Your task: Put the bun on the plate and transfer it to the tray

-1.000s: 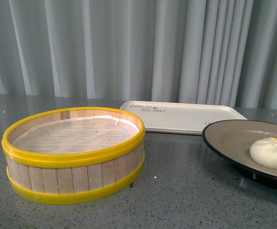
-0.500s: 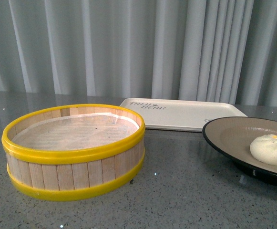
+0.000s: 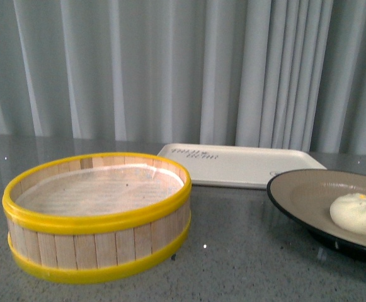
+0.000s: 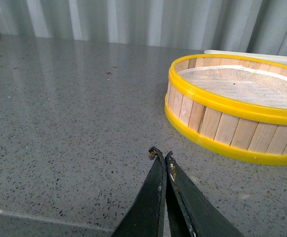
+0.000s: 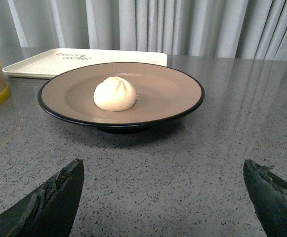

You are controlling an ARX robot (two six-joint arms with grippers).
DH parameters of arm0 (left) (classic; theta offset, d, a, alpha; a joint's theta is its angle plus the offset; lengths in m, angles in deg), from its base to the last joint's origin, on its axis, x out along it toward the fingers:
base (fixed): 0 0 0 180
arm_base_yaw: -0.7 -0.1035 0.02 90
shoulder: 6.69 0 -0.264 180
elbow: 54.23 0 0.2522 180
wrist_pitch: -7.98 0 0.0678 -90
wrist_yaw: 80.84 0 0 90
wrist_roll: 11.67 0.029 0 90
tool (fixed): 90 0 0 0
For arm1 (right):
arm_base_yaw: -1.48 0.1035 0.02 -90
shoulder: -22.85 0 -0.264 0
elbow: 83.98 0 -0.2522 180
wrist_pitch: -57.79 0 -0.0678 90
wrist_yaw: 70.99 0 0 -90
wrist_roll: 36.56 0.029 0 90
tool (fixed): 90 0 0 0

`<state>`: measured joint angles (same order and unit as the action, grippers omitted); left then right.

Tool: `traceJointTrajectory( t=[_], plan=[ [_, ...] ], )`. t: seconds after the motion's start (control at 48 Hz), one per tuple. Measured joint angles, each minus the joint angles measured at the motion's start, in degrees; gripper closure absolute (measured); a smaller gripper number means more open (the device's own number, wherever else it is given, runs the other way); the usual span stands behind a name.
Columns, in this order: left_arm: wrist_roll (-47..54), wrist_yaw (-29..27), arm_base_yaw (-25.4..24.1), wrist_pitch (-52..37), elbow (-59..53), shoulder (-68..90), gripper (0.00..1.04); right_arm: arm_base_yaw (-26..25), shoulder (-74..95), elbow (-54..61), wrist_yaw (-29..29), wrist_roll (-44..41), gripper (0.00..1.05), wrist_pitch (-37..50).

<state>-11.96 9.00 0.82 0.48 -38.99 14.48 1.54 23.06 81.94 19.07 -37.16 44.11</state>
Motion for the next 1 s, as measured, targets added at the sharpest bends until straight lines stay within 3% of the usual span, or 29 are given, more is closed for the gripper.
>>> traceJointTrajectory(
  t=[0.583,0.729,0.958,1.0],
  plan=[
    [0.0,0.02,0.0,11.04,0.0,-11.15,1.01,0.0,0.0,0.0,0.0,0.0,0.08,0.0],
    [0.0,0.15,0.0,20.7,0.02,-19.08,1.01,0.0,0.0,0.0,0.0,0.0,0.08,0.0],
    [0.0,0.15,0.0,21.22,0.02,-20.94,1.01,0.0,0.0,0.0,0.0,0.0,0.08,0.0],
    [0.0,0.15,0.0,21.22,0.02,-20.94,0.93,0.0,0.0,0.0,0.0,0.0,0.08,0.0]
  ],
)
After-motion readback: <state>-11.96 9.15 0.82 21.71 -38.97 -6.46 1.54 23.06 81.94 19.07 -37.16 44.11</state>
